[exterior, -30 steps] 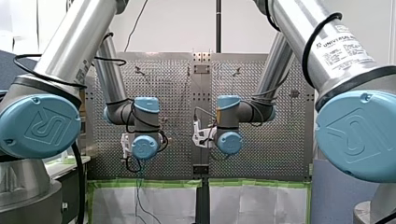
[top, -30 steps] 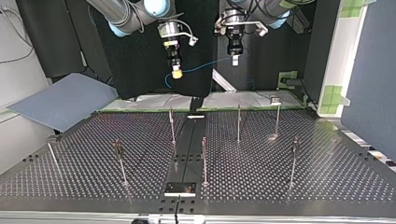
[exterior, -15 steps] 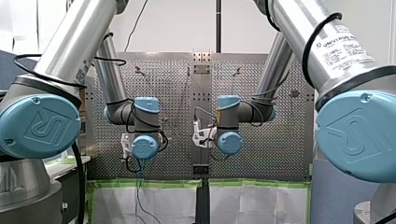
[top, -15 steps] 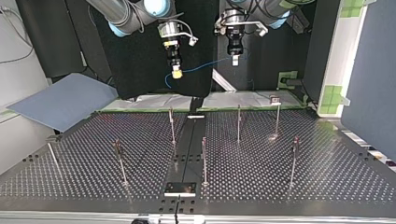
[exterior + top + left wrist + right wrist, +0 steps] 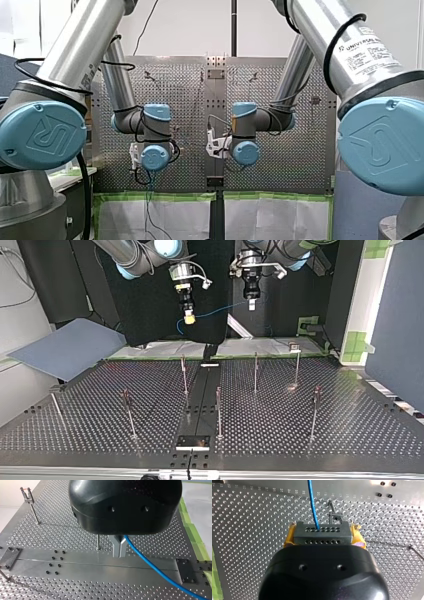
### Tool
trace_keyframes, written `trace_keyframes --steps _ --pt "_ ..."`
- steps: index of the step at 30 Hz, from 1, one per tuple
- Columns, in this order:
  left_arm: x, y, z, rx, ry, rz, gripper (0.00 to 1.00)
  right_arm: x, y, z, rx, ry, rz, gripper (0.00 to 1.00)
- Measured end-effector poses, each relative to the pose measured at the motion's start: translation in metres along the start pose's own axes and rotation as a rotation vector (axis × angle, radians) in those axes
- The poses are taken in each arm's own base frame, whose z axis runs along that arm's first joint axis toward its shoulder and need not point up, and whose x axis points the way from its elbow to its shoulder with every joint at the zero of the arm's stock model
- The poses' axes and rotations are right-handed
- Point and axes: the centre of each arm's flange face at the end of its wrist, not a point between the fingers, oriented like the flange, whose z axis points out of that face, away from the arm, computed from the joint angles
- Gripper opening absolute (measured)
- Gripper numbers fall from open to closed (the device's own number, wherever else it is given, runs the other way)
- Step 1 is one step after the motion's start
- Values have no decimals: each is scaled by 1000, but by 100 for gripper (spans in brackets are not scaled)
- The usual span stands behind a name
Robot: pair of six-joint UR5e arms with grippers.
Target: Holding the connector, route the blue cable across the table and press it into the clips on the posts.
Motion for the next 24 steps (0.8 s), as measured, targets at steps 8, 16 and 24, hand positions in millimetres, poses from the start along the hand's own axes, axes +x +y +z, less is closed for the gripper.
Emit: trace_keyframes --steps 8,16,24 --pt "0 0 0 0 0 0 0 0 0 0 0 0 0 0" --pt "3 3 -2 -1 14 9 0 0 0 0 0 -1 0 0" --pt "8 7 -7 -4 48 33 0 0 1 0 0 -1 0 0"
